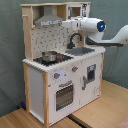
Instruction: Play with the kitchen
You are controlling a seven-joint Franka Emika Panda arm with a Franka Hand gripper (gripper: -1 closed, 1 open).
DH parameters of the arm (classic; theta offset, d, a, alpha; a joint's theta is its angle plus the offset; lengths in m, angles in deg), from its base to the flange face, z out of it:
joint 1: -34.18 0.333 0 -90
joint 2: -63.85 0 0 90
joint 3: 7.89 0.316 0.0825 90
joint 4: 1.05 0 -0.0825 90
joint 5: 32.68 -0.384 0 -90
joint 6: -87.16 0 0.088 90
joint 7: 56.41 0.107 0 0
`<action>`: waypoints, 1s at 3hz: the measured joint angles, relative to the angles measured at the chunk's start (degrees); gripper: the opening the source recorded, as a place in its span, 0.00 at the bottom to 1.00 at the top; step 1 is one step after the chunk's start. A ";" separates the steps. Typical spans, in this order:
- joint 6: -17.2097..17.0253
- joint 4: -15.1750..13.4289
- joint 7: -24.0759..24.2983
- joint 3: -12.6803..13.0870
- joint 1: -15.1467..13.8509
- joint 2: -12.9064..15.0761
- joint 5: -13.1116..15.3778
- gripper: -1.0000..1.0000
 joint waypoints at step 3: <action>1.66 6.19 -1.35 3.13 -10.47 5.93 0.01 1.00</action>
